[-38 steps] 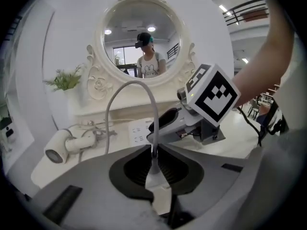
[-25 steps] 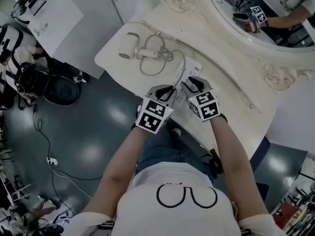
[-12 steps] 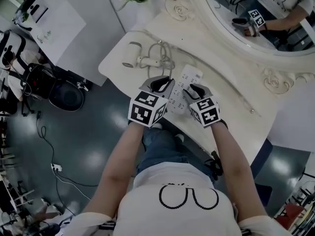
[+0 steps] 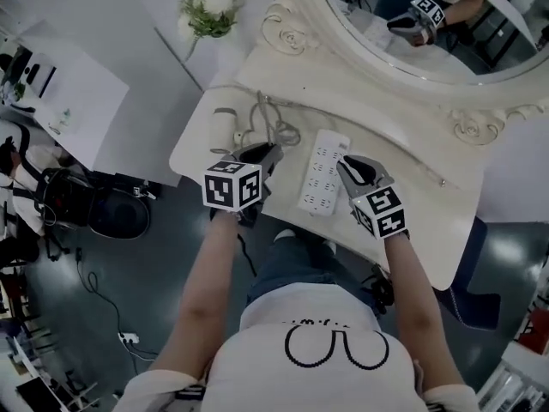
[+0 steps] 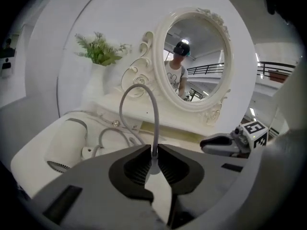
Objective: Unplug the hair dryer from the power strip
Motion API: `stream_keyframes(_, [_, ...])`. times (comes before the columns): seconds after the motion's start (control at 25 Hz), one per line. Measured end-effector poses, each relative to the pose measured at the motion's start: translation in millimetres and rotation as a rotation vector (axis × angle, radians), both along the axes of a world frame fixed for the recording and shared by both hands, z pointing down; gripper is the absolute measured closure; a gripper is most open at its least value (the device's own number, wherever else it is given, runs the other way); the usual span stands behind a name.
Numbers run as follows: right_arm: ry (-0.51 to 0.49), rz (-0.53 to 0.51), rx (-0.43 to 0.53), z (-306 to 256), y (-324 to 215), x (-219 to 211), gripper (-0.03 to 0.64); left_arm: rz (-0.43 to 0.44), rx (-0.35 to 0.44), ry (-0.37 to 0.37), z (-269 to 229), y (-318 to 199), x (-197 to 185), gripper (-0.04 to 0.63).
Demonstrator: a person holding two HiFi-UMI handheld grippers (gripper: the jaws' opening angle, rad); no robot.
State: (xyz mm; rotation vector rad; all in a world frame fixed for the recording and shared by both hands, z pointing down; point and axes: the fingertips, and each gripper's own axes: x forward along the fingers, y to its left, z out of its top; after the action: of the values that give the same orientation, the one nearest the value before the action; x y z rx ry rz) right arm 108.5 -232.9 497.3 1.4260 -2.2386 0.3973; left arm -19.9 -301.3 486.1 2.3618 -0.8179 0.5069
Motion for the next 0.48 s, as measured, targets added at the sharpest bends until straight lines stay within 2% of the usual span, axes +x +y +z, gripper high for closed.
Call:
stream_keyframes(0.24, [-0.043,0.205,0.079,-35.6,9.4,18.9,0.566,-0.001,-0.078,-0.072,30.7,-33.7,-33.1,0.551])
stream_keyframes(0.36, [-0.067,0.297,0.097,-42.4,12.7,17.6,0.566,0.022,-0.087,-0.175,51.8,-42.8,-46.8,0.551])
stream_keyframes(0.48, [-0.096,0.351,0.097,-41.6,14.4,7.8,0.566,0.046,-0.058,-0.273,66.6,-44.4,-55.4,0.548])
